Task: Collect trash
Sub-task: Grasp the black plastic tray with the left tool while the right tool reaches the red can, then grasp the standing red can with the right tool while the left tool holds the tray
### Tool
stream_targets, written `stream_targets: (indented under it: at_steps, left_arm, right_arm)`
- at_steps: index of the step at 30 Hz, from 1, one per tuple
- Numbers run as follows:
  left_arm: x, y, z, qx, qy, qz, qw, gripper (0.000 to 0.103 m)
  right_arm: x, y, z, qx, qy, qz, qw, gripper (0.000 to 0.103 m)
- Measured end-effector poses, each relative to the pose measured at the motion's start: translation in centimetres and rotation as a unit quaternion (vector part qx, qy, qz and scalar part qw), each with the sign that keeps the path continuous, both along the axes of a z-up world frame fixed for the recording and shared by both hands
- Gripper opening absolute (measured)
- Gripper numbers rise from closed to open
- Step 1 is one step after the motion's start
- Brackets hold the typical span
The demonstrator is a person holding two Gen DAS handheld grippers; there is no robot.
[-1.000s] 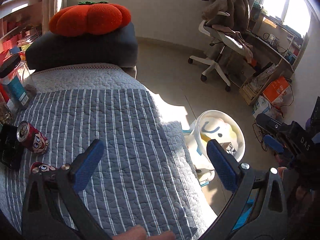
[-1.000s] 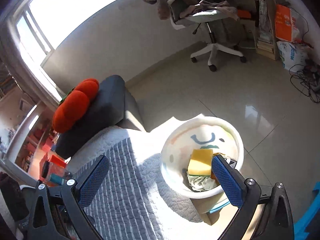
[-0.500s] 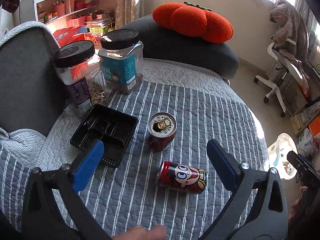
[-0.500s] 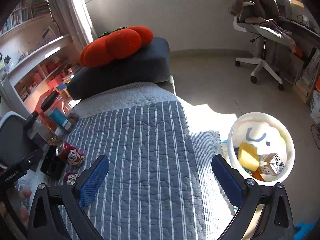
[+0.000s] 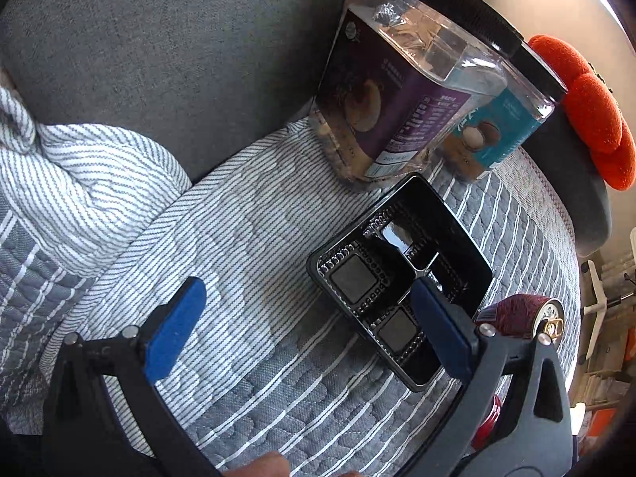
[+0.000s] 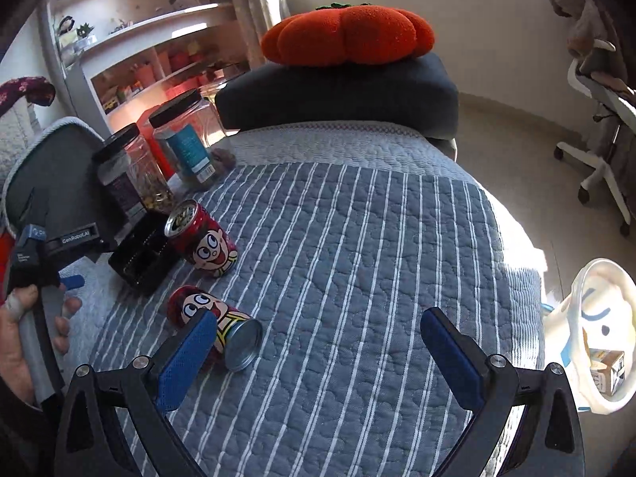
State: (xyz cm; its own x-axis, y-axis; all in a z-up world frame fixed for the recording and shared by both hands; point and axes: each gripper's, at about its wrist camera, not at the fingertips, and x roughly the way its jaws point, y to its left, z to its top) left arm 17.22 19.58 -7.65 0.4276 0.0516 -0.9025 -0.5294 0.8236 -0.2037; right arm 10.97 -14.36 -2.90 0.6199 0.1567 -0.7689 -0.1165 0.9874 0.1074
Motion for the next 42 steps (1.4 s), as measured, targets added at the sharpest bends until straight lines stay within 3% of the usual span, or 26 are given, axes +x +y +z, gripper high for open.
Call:
stream_targets:
  at_steps: [4, 8, 10, 12, 14, 17, 19, 27, 28, 30, 31, 38, 42]
  left_arm:
    - [0.4, 0.3, -1.0, -0.017, 0.010, 0.026, 0.9995, 0.094]
    - [0.8, 0.4, -2.4, -0.060, 0.029, 0.027, 0.9974, 0.074]
    - [1.0, 0.2, -2.5, -0.062, 0.031, 0.023, 0.9973, 0.068]
    - [1.1, -0.1, -2.3, -0.063, 0.025, 0.011, 0.9976, 0.051]
    - [1.5, -0.6, -2.3, -0.072, 0.024, -0.006, 0.9971, 0.026]
    - [1.3, -1.1, -2.1, -0.072, 0.023, -0.022, 0.9969, 0.010]
    - [0.7, -1.1, -1.4, -0.067, 0.012, -0.025, 0.9973, 0.006]
    - [-1.0, -0.8, 2.3, -0.049, -0.050, -0.039, 0.9968, 0.006]
    - [-1.1, -0.9, 2.7, -0.044, -0.058, -0.040, 0.9965, 0.006]
    - [-1.1, -0.9, 3.3, -0.042, -0.069, -0.041, 0.9959, 0.006]
    - [-1.0, -1.0, 3.5, -0.043, -0.072, -0.041, 0.9957, 0.006]
    - [-1.3, -0.1, 3.5, -0.072, -0.069, -0.033, 0.9945, 0.006]
    - [-1.8, -0.5, 4.4, -0.065, -0.080, -0.038, 0.9939, 0.006]
  right_arm:
    - [0.9, 1.8, -1.2, -0.001, 0.010, 0.041, 0.999, 0.103]
    - [1.8, 2.9, -2.0, 0.007, 0.015, 0.068, 0.998, 0.103]
    - [2.1, 3.5, -2.3, 0.003, 0.014, 0.084, 0.996, 0.103]
    - [2.5, 4.2, -2.6, -0.002, 0.016, 0.100, 0.995, 0.103]
    - [2.8, 4.9, -3.0, -0.008, 0.016, 0.120, 0.993, 0.103]
    - [3.3, 6.0, -3.4, -0.014, 0.016, 0.146, 0.989, 0.103]
    - [3.6, 6.8, -3.7, -0.018, 0.019, 0.161, 0.987, 0.103]
    - [3.8, 9.8, -5.1, -0.036, 0.048, 0.231, 0.971, 0.103]
    - [3.9, 10.1, -5.4, -0.037, 0.053, 0.237, 0.970, 0.100]
    - [4.0, 10.6, -6.0, -0.044, 0.069, 0.248, 0.965, 0.070]
    - [4.1, 10.8, -6.3, -0.051, 0.079, 0.250, 0.964, 0.066]
    - [3.8, 10.6, -6.3, -0.048, 0.077, 0.242, 0.966, 0.061]
    - [3.5, 10.0, -5.8, -0.051, 0.070, 0.232, 0.969, 0.061]
